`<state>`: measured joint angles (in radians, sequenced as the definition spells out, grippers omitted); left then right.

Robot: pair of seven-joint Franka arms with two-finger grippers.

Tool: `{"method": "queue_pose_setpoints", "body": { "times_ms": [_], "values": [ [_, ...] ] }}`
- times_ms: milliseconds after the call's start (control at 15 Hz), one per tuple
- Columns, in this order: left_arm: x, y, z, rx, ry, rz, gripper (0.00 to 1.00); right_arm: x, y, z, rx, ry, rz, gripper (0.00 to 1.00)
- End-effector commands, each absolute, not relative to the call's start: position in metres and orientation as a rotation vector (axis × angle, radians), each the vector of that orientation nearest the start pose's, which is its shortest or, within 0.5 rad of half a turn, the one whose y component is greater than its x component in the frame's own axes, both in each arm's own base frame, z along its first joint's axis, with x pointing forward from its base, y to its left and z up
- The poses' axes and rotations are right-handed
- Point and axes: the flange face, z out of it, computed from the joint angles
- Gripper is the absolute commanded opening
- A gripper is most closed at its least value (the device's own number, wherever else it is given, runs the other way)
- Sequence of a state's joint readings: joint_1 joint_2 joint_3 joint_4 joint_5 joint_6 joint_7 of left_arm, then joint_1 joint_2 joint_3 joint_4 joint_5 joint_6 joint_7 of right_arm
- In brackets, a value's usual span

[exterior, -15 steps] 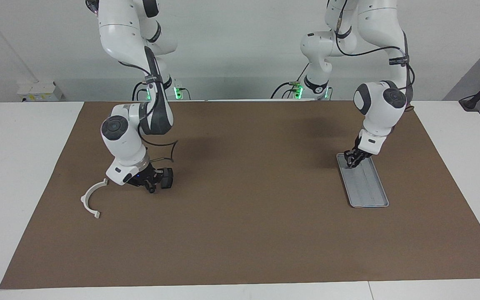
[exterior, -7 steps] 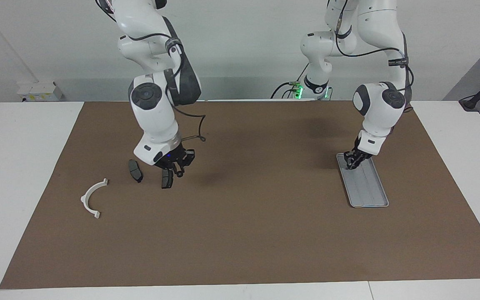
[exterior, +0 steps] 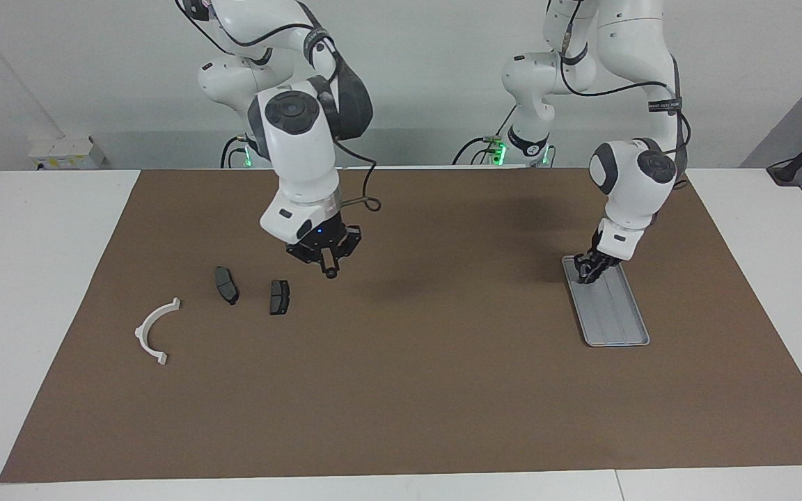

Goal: Pick bearing gear from pile to tray

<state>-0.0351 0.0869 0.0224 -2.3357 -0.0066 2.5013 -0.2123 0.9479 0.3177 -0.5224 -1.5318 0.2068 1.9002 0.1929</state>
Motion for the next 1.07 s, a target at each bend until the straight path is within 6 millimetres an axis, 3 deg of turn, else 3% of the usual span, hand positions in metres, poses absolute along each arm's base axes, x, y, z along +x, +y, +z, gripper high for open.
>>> {"method": "queue_pose_setpoints", "body": {
  "times_ms": [0,401,535,802,1002],
  "values": [
    [0.525,-0.007,0.314,-3.128,-0.322,-0.142,0.79,0.568,0.351,0.505,-3.024,-0.276,-0.161,0.0],
    [0.552,-0.017,0.363,-3.119,-0.392,-0.073,0.78,0.547,0.407,0.467,-3.024,-0.313,-0.155,0.0],
    [0.557,-0.024,0.374,-3.115,-0.433,-0.075,0.78,0.548,0.409,0.456,-3.023,-0.305,-0.173,0.0],
    [0.56,-0.038,0.379,-3.113,-0.476,-0.084,0.79,0.545,0.424,0.409,-3.072,-0.321,-0.172,0.0],
    [0.56,-0.045,0.38,-3.115,-0.474,-0.088,0.79,0.546,0.434,0.385,-3.065,-0.303,-0.177,0.0]
  ]
}}
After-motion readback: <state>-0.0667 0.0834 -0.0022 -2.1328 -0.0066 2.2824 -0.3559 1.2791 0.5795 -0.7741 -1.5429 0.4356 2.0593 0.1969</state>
